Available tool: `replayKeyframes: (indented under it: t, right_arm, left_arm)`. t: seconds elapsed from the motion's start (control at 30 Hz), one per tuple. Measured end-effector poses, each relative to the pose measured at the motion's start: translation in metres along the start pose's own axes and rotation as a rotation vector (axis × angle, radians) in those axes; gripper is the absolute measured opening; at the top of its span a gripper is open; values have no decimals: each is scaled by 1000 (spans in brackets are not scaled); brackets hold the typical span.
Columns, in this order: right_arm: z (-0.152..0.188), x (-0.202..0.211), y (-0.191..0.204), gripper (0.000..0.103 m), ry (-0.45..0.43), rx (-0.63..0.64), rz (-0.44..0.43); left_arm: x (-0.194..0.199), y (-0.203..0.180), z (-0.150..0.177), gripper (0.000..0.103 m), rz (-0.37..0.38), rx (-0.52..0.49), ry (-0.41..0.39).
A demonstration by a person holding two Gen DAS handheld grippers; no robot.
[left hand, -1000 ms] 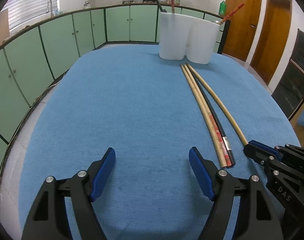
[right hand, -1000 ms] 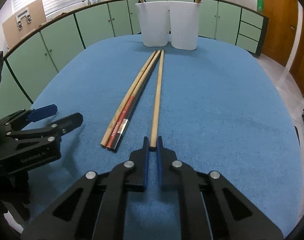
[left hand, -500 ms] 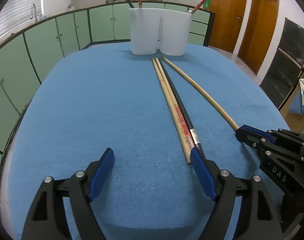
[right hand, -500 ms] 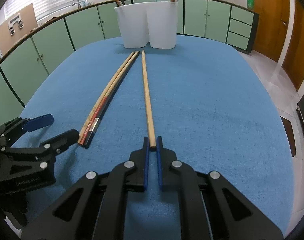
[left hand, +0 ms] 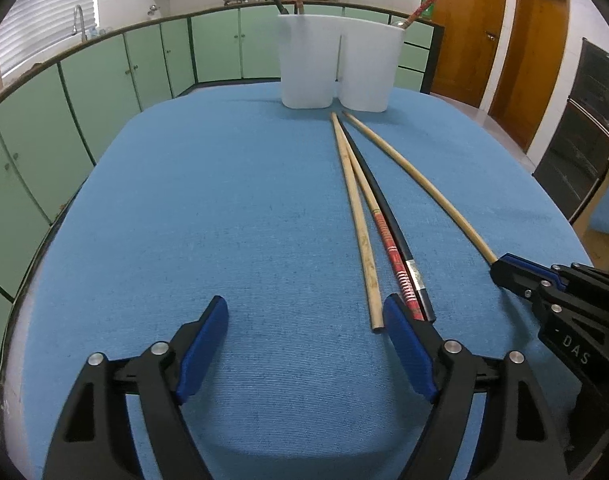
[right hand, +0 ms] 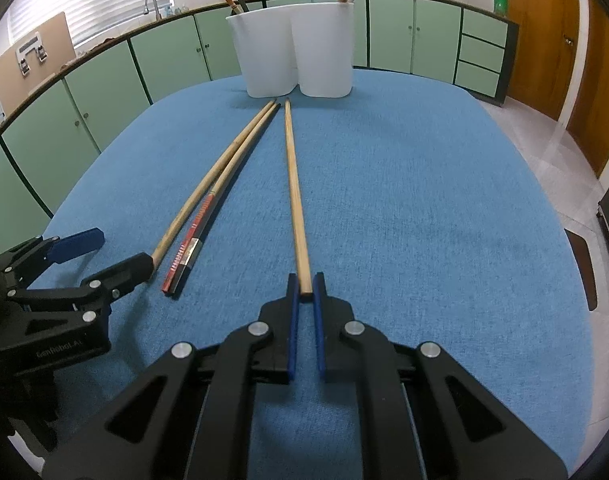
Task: Organize utensils
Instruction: 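Grasp a plain wooden chopstick with the right tool while the left tool grasps another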
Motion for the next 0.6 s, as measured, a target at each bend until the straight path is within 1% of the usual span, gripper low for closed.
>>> replayKeyframes:
  t: [0.17,0.23,0.27,0.3,0.33,0.37,0.4,0.43,0.5,0.6]
  right_arm:
    - [0,0,0,7,0,1,0]
    - [0,0,0,7,0,-1,-3]
    - [0,0,0,7,1,-3,-7]
    - [0,0,-1,7,1,-6,-12]
    - [0,0,-1,7,1,-9,-17]
    - [0,0,-2,7,1,-14,-23]
    - [0,0,-3,7,1,-15,-26]
    - [0,0,-3,7,0,-17,-28]
    - [0,1,-3,7,-1,-18,-31]
    - [0,3,-3,6,-10,-17,-47]
  left_arm:
    - [-4,-8,1,78,-30,-37,12]
    - [-4,-9,0,73,-20,-34,9]
    - [-3,-9,0,66,-18,-33,7]
    - [-2,-9,0,56,-16,-32,3]
    - [-2,-9,0,50,-12,-32,-1]
    - [-1,-11,0,38,-2,-32,-5]
    - [-1,-11,-1,29,-3,-33,-7]
    - [-1,-12,-1,25,-4,-36,-9]
    - [-1,-15,-1,8,8,-41,-10]
    - [-1,-16,-1,7,9,-44,-10]
Point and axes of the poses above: each gripper's, at about its wrist camera, not at the fingertips, and x roughly against the way its jaws point, y to its left, z to its underside, the point moved 7 cm from there along -x, roughly the way its jaws point, and after that the axes turned 3 degrees about z, right-handed, at the moved point
